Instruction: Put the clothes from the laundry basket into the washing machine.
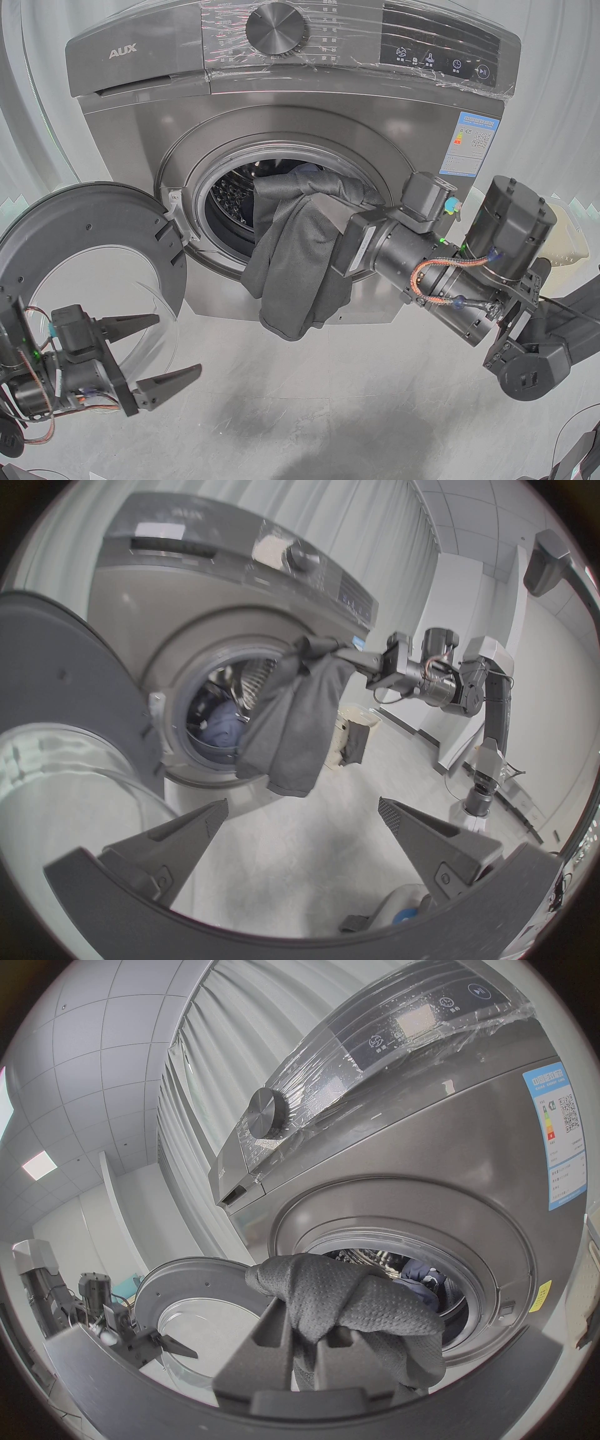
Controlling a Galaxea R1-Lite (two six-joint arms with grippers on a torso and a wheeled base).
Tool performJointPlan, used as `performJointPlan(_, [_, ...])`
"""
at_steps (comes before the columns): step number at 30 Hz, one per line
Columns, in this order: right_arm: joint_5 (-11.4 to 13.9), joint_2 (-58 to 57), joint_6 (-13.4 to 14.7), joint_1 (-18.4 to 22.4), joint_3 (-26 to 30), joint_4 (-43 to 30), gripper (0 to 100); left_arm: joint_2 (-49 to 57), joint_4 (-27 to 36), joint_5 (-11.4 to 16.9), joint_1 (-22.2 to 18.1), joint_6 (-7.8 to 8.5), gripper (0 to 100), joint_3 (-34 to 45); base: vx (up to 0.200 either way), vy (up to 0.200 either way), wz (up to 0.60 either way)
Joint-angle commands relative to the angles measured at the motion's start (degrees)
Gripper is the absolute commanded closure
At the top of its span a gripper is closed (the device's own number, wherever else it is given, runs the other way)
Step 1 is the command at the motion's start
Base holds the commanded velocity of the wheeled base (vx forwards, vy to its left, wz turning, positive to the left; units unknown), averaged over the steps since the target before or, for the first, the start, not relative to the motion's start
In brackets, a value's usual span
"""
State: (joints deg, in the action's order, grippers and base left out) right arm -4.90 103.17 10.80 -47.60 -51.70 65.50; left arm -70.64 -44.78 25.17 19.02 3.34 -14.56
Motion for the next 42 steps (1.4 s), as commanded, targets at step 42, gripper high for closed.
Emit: performJointPlan(42, [-0.9,1.8,-0.3,-2.7,-0.2,2.2,100,-38.9,-16.6,0.0,7.4,-9.84,0,-17.7,0.000,0.000,0.00])
